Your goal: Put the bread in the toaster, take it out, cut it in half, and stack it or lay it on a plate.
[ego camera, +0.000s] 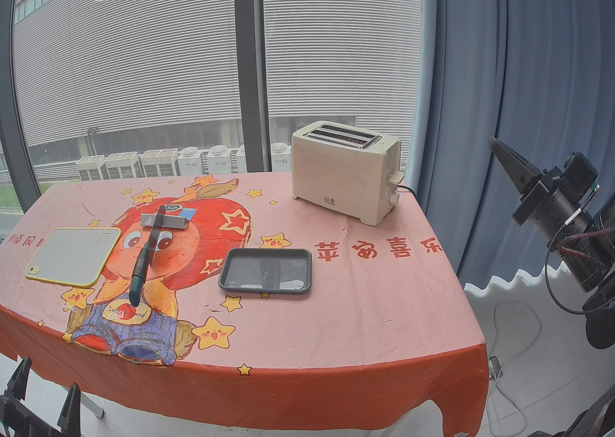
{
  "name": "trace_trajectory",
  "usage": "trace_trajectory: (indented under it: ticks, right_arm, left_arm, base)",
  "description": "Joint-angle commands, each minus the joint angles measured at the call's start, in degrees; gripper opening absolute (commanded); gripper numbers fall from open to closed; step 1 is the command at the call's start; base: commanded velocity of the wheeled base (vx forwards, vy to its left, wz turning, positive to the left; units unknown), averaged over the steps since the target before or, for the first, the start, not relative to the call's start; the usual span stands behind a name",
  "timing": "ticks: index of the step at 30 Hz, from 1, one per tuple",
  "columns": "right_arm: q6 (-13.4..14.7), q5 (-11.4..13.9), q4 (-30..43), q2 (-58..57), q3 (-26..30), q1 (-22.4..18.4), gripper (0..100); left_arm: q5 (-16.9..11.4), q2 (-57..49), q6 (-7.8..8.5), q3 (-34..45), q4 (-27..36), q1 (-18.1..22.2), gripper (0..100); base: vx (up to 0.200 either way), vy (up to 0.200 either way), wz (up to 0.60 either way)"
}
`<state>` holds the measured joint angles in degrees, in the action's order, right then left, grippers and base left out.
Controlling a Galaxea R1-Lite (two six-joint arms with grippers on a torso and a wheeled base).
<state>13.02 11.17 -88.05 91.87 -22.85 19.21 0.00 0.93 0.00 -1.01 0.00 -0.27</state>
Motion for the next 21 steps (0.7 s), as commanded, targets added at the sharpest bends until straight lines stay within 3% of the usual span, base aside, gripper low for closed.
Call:
trace_trajectory:
  ticks: [1,21]
  right_arm:
    - [-0.01,0.0,-0.01,-0.64,0.08,0.04,0]
    - [-0.1,0.08,-0.01,-1.96,0.43,0.56,0]
  left_arm:
    - [0.0,-0.75,0.0,1.01,0.0,0.0,100]
    - [0.0,-0.75,0.0,1.01,0.0,0.0,100]
  base:
    - [0.0,0.0,0.0]
    - [0.0,0.0,0.0]
